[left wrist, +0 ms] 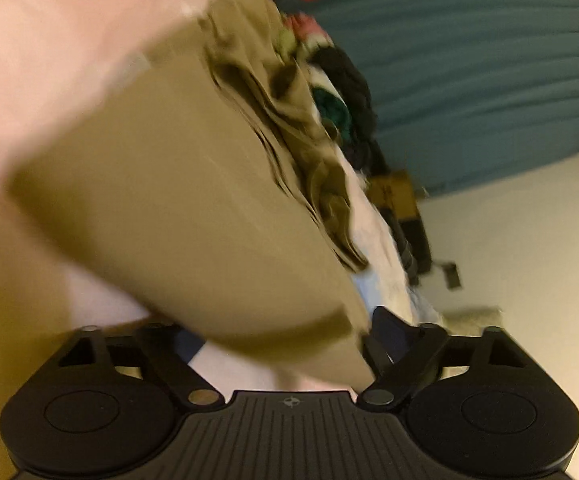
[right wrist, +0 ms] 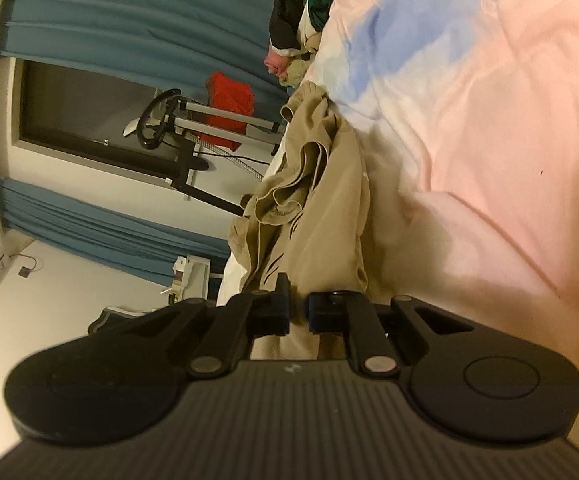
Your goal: Fold clothes
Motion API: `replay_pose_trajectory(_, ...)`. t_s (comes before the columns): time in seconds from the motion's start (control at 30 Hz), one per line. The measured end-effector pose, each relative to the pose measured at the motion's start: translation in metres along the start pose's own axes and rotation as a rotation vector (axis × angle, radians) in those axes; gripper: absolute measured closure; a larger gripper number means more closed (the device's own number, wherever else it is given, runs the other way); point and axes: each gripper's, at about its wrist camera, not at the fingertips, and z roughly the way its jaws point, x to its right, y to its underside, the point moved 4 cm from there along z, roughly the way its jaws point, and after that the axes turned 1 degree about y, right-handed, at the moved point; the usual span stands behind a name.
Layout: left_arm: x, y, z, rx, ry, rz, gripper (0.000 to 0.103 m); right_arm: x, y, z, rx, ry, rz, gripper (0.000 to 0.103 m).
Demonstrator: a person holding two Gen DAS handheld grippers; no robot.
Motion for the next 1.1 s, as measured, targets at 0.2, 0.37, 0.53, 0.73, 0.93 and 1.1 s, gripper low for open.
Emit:
replay_pose_trajectory(0.2,-0.024,-0.015,-0.012,0.129,-0.082,-0.034,0.069,0.008,0.004,0.01,0.012,0.04,-0.034,0.092)
replay_pose_trajectory(0.37,-0.028,-0.012,-0.013,0.172,-0.102,-0.027,0.08,0.019,0.011,0.014,0.001,0.075,-0.025,0.092)
replay_pose_trajectory(0.53,-0.033,-0.018,-0.027,0.214,-0.107,-0.036,0.082,0.02,0.016,0.015,0.008,0.096,-0.053,0.092)
replay_pose_trajectory(0.73,-0.038,-0.023,-0.037,0.235,-0.086,-0.076,0.08,0.015,0.015,0.009,0.023,0.098,-0.086,0.092)
replay_pose_trajectory(0.93,-0.041,-0.028,-0.047,0.256,-0.066,-0.104,0.093,0.014,0.019,0.008,0.025,0.108,-0.123,0.092)
replay_pose_trajectory(1.1,-0.006,-0.019,-0.073,0.288,-0.11,0.057,0.096,0.001,0.023,-0.006,0.047,0.072,-0.151,0.092)
